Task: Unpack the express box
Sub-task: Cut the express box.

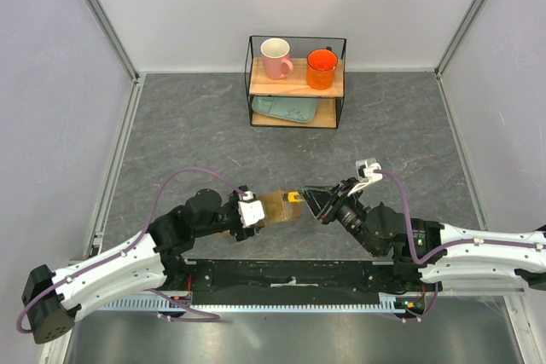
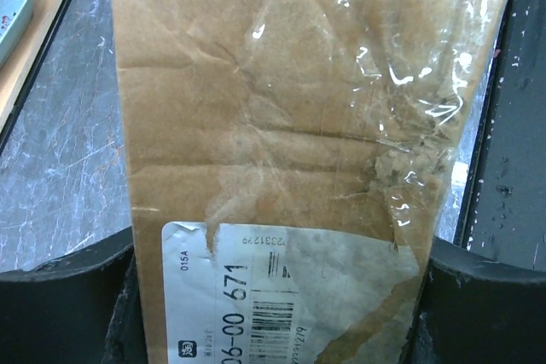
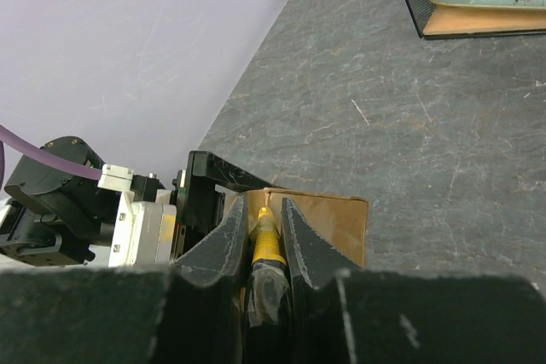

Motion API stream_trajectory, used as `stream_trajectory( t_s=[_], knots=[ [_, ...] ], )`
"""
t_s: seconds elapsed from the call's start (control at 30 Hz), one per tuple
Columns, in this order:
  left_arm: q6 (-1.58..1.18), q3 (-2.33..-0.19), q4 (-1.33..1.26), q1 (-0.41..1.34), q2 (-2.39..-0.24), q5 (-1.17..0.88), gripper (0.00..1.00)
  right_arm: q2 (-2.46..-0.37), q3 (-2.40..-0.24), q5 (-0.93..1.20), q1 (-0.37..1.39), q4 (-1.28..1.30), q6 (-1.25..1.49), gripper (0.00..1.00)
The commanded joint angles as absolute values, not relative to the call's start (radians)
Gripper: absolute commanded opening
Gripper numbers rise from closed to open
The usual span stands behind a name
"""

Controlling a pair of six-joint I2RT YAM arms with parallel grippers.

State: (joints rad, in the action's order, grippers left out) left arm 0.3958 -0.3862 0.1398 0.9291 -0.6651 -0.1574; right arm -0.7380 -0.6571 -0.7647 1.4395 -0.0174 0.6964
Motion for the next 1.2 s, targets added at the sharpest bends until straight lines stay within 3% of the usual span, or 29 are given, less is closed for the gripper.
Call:
stream_trajectory(
  t_s=[0.0,1.17],
  knots=[
    [0.311,-0.428,-0.141,0.881,-0.634,0.067,0.02,-0.712,-0.614,-0.606,1.523,0.192,0.768,0.00],
    [0.255,-0.428,-0.150,0.831,-0.641,0.140,0.02,-0.716,-0.706,-0.730,1.735,0.368,0.815,0.00]
  ],
)
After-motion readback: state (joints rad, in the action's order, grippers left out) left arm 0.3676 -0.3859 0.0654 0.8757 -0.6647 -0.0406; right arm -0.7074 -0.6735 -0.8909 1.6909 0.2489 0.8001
